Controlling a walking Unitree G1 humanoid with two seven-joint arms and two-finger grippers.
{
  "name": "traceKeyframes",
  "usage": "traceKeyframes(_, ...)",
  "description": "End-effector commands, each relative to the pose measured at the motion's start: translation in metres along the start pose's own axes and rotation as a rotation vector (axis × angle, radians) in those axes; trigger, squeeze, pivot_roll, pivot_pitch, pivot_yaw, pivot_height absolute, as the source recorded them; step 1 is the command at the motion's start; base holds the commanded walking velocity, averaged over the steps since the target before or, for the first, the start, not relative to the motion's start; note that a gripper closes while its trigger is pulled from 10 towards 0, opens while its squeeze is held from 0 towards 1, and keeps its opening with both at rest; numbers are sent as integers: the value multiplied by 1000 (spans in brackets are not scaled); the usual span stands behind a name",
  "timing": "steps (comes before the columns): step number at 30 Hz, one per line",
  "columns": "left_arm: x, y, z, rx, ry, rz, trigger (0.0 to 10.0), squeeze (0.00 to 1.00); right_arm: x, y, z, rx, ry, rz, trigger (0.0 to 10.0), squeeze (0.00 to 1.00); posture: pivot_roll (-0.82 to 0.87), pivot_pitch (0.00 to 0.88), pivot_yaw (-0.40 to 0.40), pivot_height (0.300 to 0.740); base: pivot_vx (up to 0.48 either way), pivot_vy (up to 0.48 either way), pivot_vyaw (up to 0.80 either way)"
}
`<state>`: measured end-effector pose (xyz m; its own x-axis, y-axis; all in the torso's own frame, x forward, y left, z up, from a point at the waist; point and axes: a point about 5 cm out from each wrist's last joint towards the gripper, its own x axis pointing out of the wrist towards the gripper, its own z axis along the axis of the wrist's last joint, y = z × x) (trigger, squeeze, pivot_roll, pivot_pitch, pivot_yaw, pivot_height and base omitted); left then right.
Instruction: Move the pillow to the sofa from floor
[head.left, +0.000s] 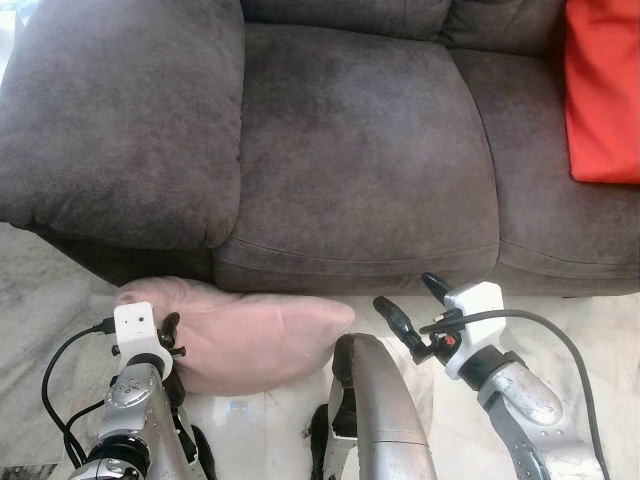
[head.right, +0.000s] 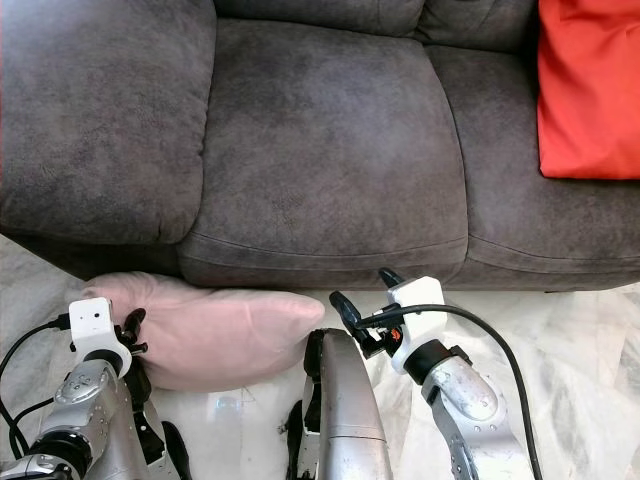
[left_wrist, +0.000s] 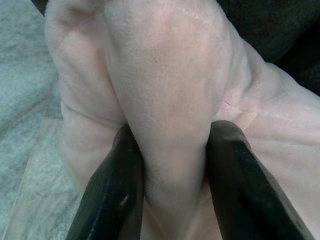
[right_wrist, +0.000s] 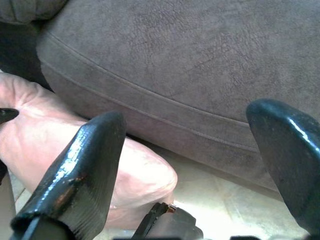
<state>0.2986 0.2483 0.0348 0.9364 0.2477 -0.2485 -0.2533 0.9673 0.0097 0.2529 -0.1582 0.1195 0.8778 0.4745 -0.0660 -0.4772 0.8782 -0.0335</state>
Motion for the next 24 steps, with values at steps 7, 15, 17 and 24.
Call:
traceKeyframes(7,-8,-2,-22,24,80,-8,0,0,2,-2,-7,5,10,-19,10000,0,-130,313,-232,511,0,0,0)
traceKeyframes(15,-9,-1,-22,25,78,-8,0,0,10,-4,-10,9,4,-26,10000,0,-111,287,-215,511,0,0,0)
traceKeyframes(17,-8,-1,-19,21,61,-11,0,0,17,-4,-13,13,2,-29,10000,0,-95,273,-206,511,0,0,0)
traceKeyframes(24,-7,-2,-14,22,29,-22,0,0,28,-1,-14,18,-12,-39,10000,0,-75,252,-189,511,0,0,0)
